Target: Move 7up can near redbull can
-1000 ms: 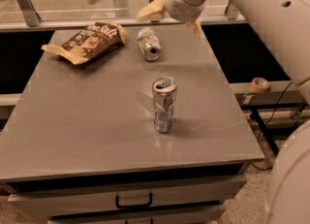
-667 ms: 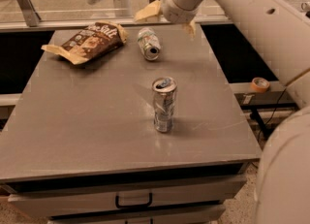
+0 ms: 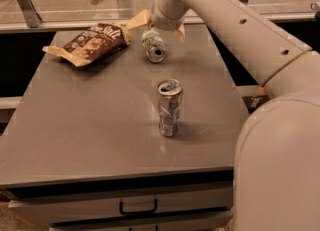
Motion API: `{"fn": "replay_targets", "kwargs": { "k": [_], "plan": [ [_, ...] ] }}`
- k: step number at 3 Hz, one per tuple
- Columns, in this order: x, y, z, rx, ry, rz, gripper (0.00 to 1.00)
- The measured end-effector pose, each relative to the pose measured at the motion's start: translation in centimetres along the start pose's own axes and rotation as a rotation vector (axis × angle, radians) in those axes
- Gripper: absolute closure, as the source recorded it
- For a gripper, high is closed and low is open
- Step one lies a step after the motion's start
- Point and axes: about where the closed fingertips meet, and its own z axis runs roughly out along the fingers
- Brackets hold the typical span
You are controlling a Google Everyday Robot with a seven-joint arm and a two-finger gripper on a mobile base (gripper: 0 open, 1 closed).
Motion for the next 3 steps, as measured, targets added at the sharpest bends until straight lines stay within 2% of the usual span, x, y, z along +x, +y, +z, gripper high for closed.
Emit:
{"fn": "replay_targets", "kwargs": {
  "k": [1, 2, 3],
  "plan": [
    [-0.3, -1.0, 1.8, 0.007, -0.017, -0.039, 0.0],
    [-0.7, -1.8, 3.2, 0.022, -0.048, -0.072, 0.18],
    [-1.1, -2.0, 3.9, 0.031, -0.074, -0.093, 0.41]
  ]
}}
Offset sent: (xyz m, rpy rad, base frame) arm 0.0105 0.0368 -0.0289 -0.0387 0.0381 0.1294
